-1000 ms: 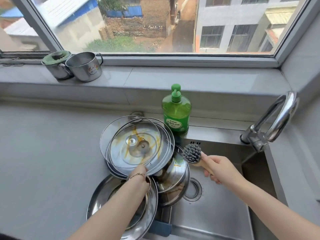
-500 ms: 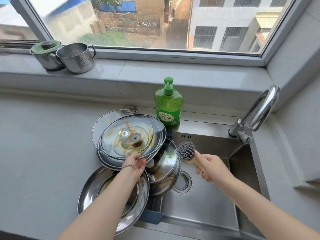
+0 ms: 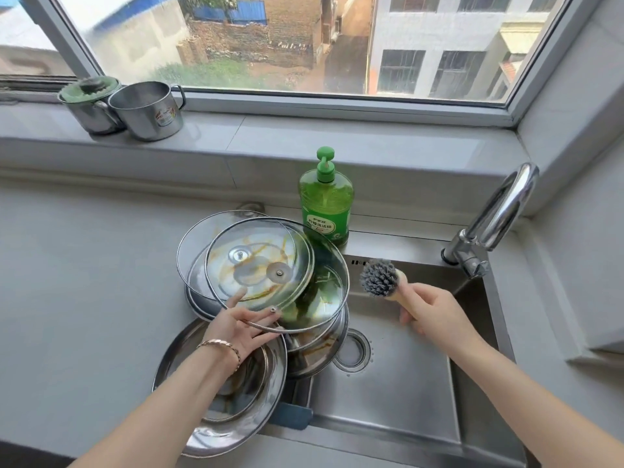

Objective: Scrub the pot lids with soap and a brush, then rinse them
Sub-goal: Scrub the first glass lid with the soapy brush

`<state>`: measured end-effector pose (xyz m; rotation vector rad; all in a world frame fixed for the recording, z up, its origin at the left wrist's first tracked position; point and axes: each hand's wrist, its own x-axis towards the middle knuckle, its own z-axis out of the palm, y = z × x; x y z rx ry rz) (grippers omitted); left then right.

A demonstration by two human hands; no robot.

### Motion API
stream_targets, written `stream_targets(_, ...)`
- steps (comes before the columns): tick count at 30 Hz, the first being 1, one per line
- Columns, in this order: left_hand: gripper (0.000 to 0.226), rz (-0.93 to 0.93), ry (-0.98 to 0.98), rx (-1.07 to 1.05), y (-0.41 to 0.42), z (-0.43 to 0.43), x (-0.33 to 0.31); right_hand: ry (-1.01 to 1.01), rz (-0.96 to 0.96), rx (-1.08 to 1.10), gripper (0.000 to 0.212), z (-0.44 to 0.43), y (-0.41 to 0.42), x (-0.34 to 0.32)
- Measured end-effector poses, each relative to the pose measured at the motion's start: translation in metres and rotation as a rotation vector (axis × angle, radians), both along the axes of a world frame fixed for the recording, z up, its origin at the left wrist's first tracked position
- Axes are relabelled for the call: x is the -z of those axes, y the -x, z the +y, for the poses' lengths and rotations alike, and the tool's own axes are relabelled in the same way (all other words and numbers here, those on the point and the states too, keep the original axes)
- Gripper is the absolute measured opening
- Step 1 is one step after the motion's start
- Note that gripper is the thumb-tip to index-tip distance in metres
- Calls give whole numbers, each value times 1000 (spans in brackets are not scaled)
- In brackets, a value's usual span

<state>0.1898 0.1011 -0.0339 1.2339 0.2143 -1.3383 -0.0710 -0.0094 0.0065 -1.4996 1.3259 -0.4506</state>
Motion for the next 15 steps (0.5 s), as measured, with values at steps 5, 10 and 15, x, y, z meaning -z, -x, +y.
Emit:
stream_targets(5, 63, -33, 85, 266, 24, 9, -24, 318, 229, -115, 31, 0, 18, -3)
stream_targets(10, 71, 93, 133, 423, 75, 4, -39, 396, 786, -364, 54, 14, 16, 9)
stream_targets(15, 84, 49, 125, 546, 103, 2, -33, 417, 602, -523, 48, 54, 22, 13)
